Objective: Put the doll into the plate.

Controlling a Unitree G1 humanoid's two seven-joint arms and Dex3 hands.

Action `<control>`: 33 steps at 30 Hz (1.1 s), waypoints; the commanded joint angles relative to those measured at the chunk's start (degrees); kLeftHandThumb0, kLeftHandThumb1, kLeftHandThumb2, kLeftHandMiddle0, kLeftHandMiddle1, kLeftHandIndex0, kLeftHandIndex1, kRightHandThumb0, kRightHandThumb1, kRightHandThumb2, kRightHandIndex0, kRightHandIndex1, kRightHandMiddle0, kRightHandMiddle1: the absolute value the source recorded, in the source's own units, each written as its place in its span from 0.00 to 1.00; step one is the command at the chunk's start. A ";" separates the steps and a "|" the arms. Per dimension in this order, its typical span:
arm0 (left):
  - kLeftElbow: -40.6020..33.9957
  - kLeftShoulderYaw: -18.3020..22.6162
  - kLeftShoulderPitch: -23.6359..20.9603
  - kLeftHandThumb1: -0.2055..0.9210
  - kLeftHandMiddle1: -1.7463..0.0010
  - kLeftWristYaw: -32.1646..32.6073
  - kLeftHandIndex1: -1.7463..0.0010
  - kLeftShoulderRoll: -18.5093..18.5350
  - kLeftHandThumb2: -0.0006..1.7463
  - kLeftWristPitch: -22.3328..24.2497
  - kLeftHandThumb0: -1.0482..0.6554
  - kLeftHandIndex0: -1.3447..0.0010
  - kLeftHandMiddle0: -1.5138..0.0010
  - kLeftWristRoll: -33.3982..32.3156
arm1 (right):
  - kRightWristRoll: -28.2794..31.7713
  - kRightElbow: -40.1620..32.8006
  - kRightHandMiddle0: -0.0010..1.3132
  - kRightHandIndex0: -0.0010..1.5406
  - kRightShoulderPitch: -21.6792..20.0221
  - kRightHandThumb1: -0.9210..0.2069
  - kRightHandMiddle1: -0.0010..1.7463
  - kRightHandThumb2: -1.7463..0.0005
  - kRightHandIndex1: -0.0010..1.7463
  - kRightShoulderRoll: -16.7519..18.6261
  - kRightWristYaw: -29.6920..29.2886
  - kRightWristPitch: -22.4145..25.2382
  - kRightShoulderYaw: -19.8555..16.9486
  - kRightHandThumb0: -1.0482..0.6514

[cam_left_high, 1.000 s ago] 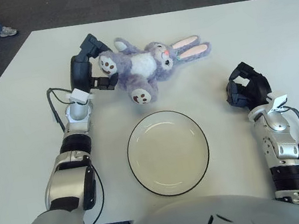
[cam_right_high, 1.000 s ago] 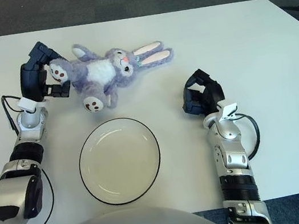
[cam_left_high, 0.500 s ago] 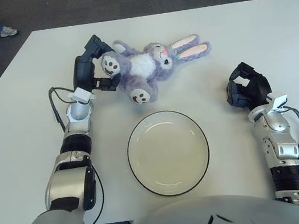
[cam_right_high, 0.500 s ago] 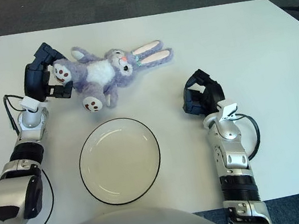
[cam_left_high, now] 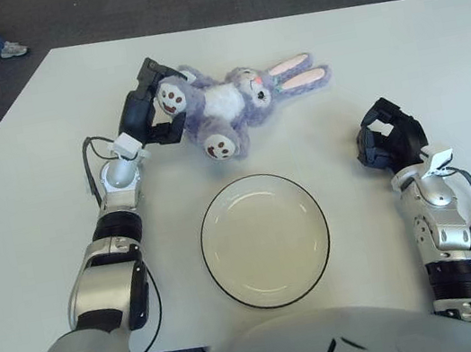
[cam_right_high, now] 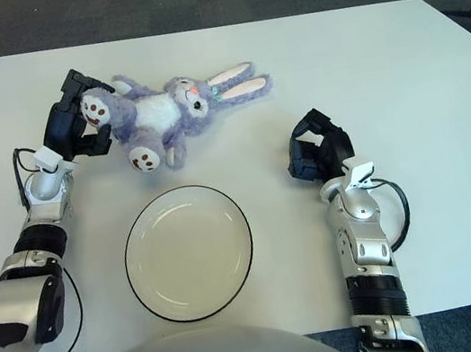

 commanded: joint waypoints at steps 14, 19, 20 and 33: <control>-1.70 1.96 1.59 1.00 0.06 4.22 0.08 0.29 0.49 2.99 0.07 0.93 0.83 4.15 | -6.24 2.31 0.43 0.74 -1.55 0.48 1.00 0.29 1.00 -2.16 -3.34 -1.36 0.00 0.35; 0.08 2.47 1.26 1.00 0.01 7.10 0.02 -1.21 0.46 2.35 0.15 0.94 0.77 5.19 | -11.08 -1.77 0.41 0.69 -3.60 0.45 1.00 0.31 1.00 -6.06 -2.94 -2.24 0.98 0.35; 0.32 2.50 1.30 1.00 0.01 7.26 0.02 -1.42 0.45 2.41 0.16 0.94 0.77 5.09 | -11.92 -2.50 0.41 0.68 -3.91 0.45 1.00 0.32 1.00 -6.66 -2.82 -2.41 1.20 0.35; 2.92 2.80 1.39 1.00 0.03 5.98 0.00 -3.47 0.33 3.25 0.36 0.90 0.81 2.94 | -21.54 -0.97 0.38 0.62 -12.06 0.41 1.00 0.35 1.00 -11.49 -3.06 -3.60 5.89 0.36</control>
